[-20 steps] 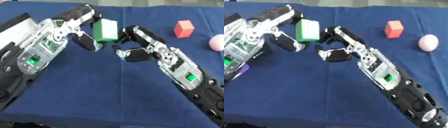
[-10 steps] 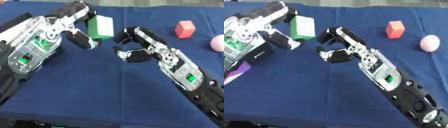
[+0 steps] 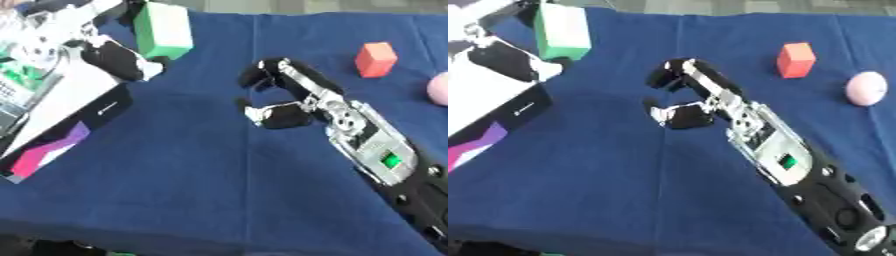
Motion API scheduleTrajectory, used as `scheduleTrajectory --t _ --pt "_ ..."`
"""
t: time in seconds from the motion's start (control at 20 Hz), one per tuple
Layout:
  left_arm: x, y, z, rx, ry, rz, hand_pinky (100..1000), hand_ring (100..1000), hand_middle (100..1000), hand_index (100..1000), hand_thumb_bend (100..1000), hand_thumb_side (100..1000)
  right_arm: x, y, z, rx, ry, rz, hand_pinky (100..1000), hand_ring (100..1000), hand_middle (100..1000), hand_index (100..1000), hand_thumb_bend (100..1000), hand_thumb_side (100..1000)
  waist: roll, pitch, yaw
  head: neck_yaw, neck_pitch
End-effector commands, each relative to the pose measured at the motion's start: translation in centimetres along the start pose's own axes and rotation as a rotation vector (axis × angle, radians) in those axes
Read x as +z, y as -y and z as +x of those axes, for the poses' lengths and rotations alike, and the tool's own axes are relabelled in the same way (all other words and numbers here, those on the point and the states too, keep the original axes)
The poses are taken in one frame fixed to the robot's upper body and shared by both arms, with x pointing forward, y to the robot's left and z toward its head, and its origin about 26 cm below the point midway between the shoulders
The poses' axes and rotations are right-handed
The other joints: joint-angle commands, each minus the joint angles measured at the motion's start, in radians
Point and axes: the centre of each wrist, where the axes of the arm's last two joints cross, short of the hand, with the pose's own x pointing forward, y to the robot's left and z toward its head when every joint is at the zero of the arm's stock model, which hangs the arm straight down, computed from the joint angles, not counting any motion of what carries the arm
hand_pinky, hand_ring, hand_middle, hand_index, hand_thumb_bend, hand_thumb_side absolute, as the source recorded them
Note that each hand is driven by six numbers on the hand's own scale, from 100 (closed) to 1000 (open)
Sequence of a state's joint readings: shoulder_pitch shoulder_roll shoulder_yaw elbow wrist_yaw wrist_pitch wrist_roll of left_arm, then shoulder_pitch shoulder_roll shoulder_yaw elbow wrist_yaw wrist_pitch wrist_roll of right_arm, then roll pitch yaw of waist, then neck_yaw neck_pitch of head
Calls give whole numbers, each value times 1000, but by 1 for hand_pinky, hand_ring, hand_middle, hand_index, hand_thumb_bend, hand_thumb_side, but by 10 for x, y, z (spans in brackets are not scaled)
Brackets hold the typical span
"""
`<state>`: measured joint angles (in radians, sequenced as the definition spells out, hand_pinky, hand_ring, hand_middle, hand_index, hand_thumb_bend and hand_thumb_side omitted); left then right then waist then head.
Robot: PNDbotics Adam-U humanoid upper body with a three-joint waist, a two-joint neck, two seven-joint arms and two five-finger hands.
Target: Pick up the objects with one hand, pass them to the other hand, and then place them into the box on the other side of the table.
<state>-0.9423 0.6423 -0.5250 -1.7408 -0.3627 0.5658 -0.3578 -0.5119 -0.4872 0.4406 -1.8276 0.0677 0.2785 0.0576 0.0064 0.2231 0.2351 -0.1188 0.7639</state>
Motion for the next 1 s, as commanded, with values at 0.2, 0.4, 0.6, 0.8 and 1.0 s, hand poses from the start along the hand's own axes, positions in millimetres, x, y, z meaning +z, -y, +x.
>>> scheduleTrajectory --t 0.2,0.4,0.6,0.8,1.0 --pt "21 -28 -41 -37 -142 64 770 610 495 450 100 100 9 14 12 66 34 -5 768 769 612 664 263 100 -3 -22 -10 35 -7" --pt "30 -33 -72 -42 -225 75 773 612 498 453 100 100 15 20 19 84 54 -15 769 769 611 664 271 100 -8 -19 -21 56 -10" --pt "40 -37 -100 -51 -304 100 773 613 499 455 100 100 20 26 25 88 65 -39 768 768 610 662 272 100 -9 -14 -29 73 -16" --pt "52 -39 -124 -47 -376 116 775 615 501 458 100 100 24 31 30 86 78 -71 767 768 609 661 268 100 -11 -12 -35 96 -25" --pt "59 -37 -148 -39 -435 107 774 622 508 466 100 100 25 38 34 78 99 -112 765 768 608 660 257 100 -15 -9 -41 118 -37"
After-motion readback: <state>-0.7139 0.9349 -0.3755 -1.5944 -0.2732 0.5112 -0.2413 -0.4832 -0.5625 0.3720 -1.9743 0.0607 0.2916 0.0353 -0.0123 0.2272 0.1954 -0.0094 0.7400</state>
